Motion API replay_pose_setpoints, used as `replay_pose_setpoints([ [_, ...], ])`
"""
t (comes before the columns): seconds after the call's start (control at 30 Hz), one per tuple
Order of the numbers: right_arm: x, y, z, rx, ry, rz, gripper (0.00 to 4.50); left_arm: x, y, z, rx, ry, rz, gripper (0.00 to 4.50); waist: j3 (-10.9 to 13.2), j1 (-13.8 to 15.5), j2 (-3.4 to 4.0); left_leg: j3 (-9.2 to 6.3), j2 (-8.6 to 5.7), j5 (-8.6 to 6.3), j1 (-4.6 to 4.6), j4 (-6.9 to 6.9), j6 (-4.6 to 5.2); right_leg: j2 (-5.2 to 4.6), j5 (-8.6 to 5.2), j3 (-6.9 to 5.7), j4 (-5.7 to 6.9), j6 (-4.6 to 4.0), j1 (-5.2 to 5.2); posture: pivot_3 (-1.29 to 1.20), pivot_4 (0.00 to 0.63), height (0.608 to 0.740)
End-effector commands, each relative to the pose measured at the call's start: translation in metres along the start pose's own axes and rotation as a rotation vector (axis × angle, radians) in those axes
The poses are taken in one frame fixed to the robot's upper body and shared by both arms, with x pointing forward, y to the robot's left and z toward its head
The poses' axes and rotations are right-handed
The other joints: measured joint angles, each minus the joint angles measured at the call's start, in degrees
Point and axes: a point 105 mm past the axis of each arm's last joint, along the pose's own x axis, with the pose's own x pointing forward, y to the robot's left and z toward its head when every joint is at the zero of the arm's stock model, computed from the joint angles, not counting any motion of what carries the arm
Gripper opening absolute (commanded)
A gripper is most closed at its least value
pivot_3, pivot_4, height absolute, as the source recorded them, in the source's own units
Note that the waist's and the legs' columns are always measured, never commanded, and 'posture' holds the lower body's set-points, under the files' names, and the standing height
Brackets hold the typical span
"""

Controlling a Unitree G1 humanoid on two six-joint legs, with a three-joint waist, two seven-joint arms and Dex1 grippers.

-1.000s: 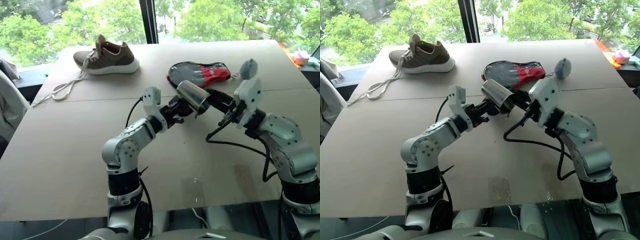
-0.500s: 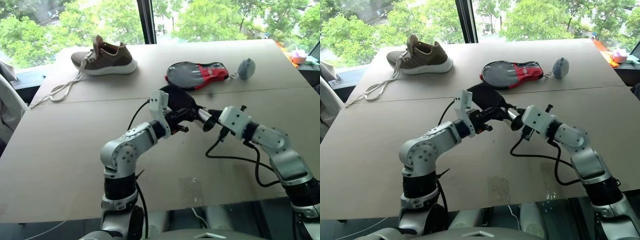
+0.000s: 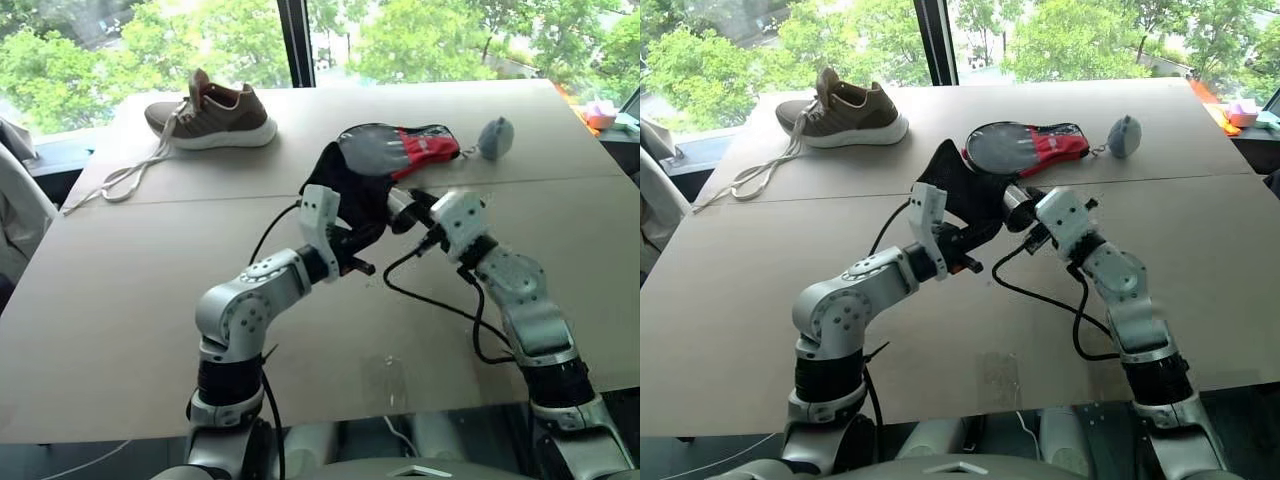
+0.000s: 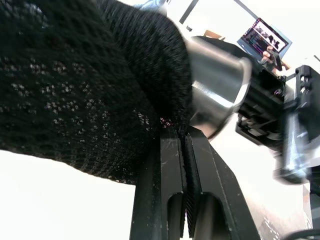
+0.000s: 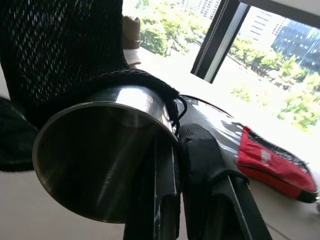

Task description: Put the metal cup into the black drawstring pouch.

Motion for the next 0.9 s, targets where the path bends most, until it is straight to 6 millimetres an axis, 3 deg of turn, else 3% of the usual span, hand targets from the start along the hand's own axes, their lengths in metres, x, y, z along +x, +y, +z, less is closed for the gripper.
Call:
replay_pose_setpoints([
  [0.03,-0.005,0.019,0.036,0.343,-0.107,0.148,0.08,0.004,-0.019,0.007,0.066,-0.031,-0.128,0.00,0.0,-0.1,0.01,-0.01,0.00,0.00,0.00,0.00,0.00,0.00,0.00,0.00,0.00,0.00,0.00,0.00,0.150,0.740],
  [0.13,-0.010,0.027,0.042,0.548,-0.101,0.230,0.08,0.004,-0.018,0.013,0.081,-0.054,-0.164,0.00,0.0,0.0,0.02,-0.03,-0.01,0.00,0.01,-0.01,0.00,-0.02,0.00,0.00,0.01,-0.01,0.00,0.00,0.150,0.740],
  [0.23,-0.013,0.025,0.036,0.595,-0.041,0.244,0.08,0.001,-0.018,0.016,0.113,-0.065,-0.232,0.00,0.0,-0.1,0.02,-0.04,-0.01,-0.01,0.02,-0.03,0.01,-0.02,0.00,-0.01,0.02,-0.02,0.00,0.00,0.150,0.740],
  [0.33,-0.016,0.020,0.021,0.495,0.050,0.228,0.08,-0.002,-0.016,0.022,0.147,-0.082,-0.273,0.00,0.0,-0.3,0.02,0.00,-0.04,-0.01,0.01,-0.08,0.01,-0.02,0.00,-0.02,-0.01,-0.01,-0.03,0.00,0.150,0.740],
  [0.57,-0.015,-0.022,0.006,0.281,0.088,0.046,0.08,-0.014,-0.002,0.051,0.104,-0.179,-0.338,0.00,0.0,-0.7,0.00,0.03,-0.04,0.00,-0.03,-0.07,0.02,-0.01,0.00,-0.08,0.01,-0.01,-0.09,0.00,0.150,0.740],
  [0.77,-0.019,-0.004,0.011,0.028,0.091,0.199,0.08,-0.012,0.015,0.056,0.096,-0.217,-0.296,0.00,0.0,-1.3,0.01,0.02,-0.04,0.00,-0.34,-0.05,0.02,-0.03,0.00,-0.10,0.00,0.00,-0.40,0.00,0.150,0.740],
  [0.9,-0.014,0.007,0.021,-0.154,0.030,0.231,0.08,-0.007,0.020,0.048,0.095,-0.203,-0.283,0.00,0.0,-1.5,0.00,0.07,-0.04,0.00,-0.63,0.01,0.01,-0.03,0.01,-0.05,0.10,0.00,-0.72,0.00,0.150,0.740],
])
